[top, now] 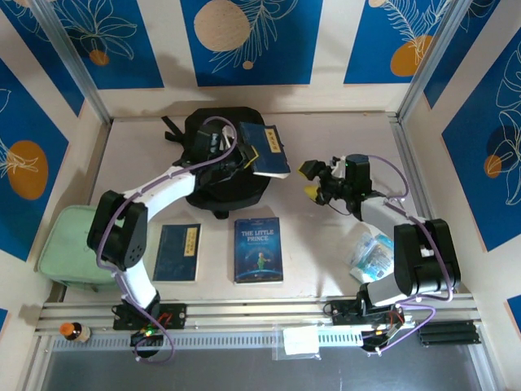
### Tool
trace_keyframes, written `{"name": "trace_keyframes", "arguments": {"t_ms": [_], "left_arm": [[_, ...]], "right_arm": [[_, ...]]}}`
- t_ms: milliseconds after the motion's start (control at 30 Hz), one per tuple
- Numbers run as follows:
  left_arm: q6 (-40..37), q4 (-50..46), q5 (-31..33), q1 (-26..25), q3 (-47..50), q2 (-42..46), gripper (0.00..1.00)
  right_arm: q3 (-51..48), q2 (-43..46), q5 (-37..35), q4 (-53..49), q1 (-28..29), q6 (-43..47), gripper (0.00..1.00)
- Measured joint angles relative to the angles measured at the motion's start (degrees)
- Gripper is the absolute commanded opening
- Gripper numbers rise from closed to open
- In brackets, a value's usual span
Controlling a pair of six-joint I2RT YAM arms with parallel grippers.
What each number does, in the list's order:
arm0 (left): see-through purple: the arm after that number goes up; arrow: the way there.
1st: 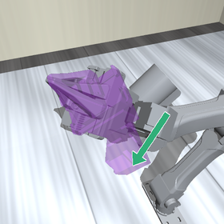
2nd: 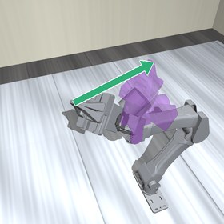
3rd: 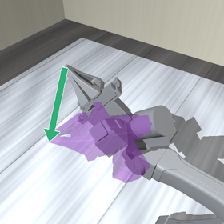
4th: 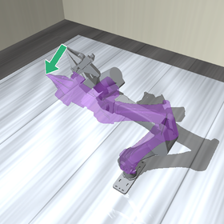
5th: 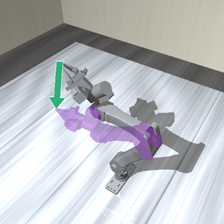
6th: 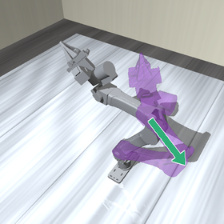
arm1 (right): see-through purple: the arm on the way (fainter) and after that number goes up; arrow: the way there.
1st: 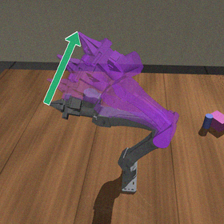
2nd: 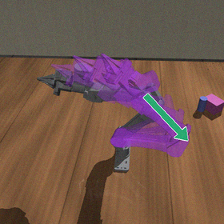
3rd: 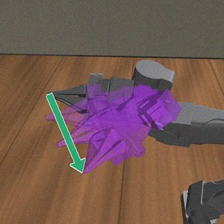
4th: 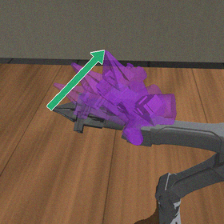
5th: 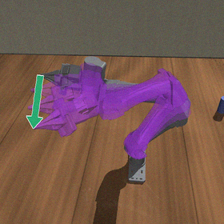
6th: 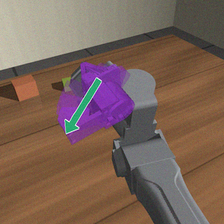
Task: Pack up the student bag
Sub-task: Pass the book.
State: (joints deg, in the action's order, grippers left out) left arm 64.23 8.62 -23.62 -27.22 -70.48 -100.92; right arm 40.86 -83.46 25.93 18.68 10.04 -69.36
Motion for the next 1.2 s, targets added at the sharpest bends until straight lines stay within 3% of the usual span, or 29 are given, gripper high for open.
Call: {"name": "trace_keyframes", "arguments": {"t_ms": [233, 433, 767, 900, 1200], "left_arm": [[7.74, 8.76, 4.28, -0.22, 5.88, 0.72, 0.00], [12.07, 14.16, 6.40, -0.37, 8.20, 2.27, 0.00], [15.43, 18.43, 6.80, -0.63, 8.52, 2.60, 0.00], [15.91, 18.88, 6.78, -0.76, 8.59, 2.60, 0.00], [16.48, 19.28, 6.78, -0.76, 9.90, 2.62, 0.00]], "right_arm": [[-0.07, -2.14, -2.89, 13.62, 7.80, -11.93, 0.87], [-0.17, -7.82, -7.37, 24.55, 10.86, -20.04, 0.86], [3.45, -15.04, -12.37, 31.91, 13.31, -24.06, 0.75], [5.70, -16.76, -14.38, 33.73, 15.26, -24.81, 0.67], [5.64, -18.86, -17.64, 37.68, 16.04, -26.75, 0.36]]}}
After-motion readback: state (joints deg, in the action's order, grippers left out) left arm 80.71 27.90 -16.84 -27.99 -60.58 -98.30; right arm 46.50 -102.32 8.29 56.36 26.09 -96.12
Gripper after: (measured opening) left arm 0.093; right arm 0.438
